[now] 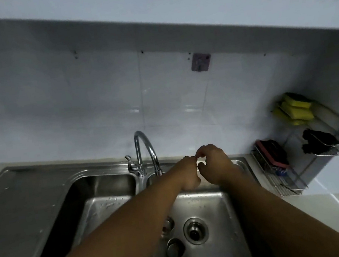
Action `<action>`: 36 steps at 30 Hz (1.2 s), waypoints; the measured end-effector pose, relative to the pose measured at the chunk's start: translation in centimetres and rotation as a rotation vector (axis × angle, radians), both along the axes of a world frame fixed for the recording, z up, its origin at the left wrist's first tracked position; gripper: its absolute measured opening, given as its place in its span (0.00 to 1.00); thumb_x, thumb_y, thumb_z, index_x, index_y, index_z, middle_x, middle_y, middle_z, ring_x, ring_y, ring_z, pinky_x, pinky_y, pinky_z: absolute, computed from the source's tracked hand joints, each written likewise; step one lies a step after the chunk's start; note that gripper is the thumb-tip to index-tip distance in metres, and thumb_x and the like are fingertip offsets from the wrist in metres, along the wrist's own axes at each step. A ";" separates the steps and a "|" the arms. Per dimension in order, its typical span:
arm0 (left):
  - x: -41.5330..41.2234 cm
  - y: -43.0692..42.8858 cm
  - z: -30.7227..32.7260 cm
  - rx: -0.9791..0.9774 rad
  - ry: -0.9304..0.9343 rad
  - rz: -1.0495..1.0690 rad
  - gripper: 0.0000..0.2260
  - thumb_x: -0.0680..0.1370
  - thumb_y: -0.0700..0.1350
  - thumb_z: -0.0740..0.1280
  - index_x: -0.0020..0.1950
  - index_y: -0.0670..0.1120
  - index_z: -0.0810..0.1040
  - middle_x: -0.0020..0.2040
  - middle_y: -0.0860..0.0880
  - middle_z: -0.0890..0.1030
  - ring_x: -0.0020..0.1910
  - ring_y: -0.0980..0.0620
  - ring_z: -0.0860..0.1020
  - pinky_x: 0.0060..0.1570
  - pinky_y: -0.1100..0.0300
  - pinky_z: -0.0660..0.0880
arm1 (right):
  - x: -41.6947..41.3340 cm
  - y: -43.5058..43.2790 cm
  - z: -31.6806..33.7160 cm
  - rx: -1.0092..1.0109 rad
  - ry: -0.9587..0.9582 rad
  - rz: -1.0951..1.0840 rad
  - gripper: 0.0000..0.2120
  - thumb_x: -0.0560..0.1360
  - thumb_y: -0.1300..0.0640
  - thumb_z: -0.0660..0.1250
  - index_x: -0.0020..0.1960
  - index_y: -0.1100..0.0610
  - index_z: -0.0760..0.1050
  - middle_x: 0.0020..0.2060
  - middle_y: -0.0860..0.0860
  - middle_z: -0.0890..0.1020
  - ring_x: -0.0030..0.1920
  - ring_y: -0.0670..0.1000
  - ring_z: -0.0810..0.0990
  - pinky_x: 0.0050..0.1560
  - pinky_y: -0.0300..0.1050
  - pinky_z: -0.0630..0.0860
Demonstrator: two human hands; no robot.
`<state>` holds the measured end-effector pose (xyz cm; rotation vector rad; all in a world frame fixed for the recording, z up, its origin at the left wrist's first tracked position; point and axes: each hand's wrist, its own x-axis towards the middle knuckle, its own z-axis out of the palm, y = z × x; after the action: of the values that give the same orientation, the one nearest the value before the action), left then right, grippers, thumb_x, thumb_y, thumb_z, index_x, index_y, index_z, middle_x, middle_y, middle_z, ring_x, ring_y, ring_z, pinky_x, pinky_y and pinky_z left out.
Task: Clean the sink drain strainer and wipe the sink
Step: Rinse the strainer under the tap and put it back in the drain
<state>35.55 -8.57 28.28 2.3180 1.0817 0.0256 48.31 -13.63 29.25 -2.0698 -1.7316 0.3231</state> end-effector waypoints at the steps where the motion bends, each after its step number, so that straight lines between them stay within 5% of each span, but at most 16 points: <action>1: -1.6 0.1 -0.4 -0.008 0.027 -0.006 0.26 0.76 0.42 0.67 0.73 0.43 0.67 0.64 0.43 0.76 0.58 0.44 0.78 0.53 0.54 0.76 | -1.6 0.6 -0.5 -0.023 0.005 0.017 0.13 0.74 0.61 0.67 0.58 0.57 0.78 0.56 0.55 0.78 0.56 0.55 0.77 0.55 0.47 0.75; 8: -10.8 1.3 -3.1 -0.034 0.369 -0.118 0.22 0.78 0.49 0.66 0.71 0.42 0.72 0.67 0.43 0.77 0.62 0.43 0.77 0.61 0.52 0.75 | -9.8 3.1 -4.2 -0.166 0.009 0.049 0.16 0.72 0.60 0.66 0.60 0.57 0.77 0.58 0.57 0.78 0.59 0.57 0.76 0.57 0.44 0.71; 13: -15.1 3.8 -5.7 -0.065 0.438 -0.032 0.21 0.79 0.44 0.65 0.72 0.40 0.72 0.69 0.41 0.75 0.63 0.42 0.77 0.54 0.57 0.74 | -11.1 3.7 -7.8 -0.233 0.075 -0.075 0.15 0.73 0.59 0.64 0.59 0.55 0.76 0.57 0.53 0.80 0.59 0.56 0.77 0.54 0.41 0.70; 16: -16.1 6.5 -7.5 -0.009 0.410 0.070 0.23 0.77 0.39 0.67 0.72 0.38 0.71 0.70 0.39 0.74 0.66 0.42 0.76 0.62 0.53 0.76 | -10.8 4.0 -10.4 -0.283 0.144 -0.149 0.12 0.74 0.58 0.66 0.57 0.54 0.79 0.56 0.52 0.82 0.58 0.54 0.79 0.52 0.37 0.69; 19: -16.3 9.2 -8.7 0.094 0.371 0.139 0.35 0.77 0.39 0.67 0.80 0.40 0.54 0.82 0.42 0.52 0.80 0.41 0.55 0.74 0.45 0.64 | -10.9 4.3 -12.7 -0.320 0.185 -0.131 0.09 0.74 0.56 0.70 0.54 0.53 0.80 0.54 0.52 0.83 0.57 0.54 0.80 0.55 0.39 0.73; 22: -16.0 11.9 -9.7 0.189 0.395 0.117 0.41 0.78 0.44 0.66 0.81 0.41 0.40 0.81 0.44 0.36 0.81 0.41 0.41 0.78 0.43 0.53 | -11.5 5.1 -14.8 -0.338 0.292 -0.126 0.06 0.74 0.56 0.71 0.51 0.52 0.78 0.51 0.53 0.84 0.51 0.56 0.83 0.55 0.47 0.80; 25: -15.9 14.0 -11.2 0.195 0.413 0.144 0.42 0.79 0.45 0.64 0.81 0.42 0.37 0.80 0.45 0.32 0.80 0.42 0.38 0.78 0.41 0.50 | -12.1 5.8 -16.7 -0.330 0.336 -0.136 0.07 0.73 0.57 0.71 0.51 0.53 0.78 0.46 0.53 0.85 0.43 0.54 0.85 0.47 0.45 0.80; 36: -15.7 16.3 -14.3 0.192 0.291 0.241 0.48 0.77 0.44 0.68 0.80 0.46 0.31 0.77 0.50 0.26 0.80 0.43 0.38 0.77 0.41 0.53 | -11.3 7.2 -23.1 -0.476 0.223 -0.143 0.07 0.75 0.52 0.66 0.51 0.51 0.79 0.46 0.47 0.81 0.48 0.48 0.77 0.45 0.36 0.68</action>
<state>19.81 7.70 14.02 2.3958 1.5624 -0.1235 37.04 -6.39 6.14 -2.3521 -1.4647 0.9592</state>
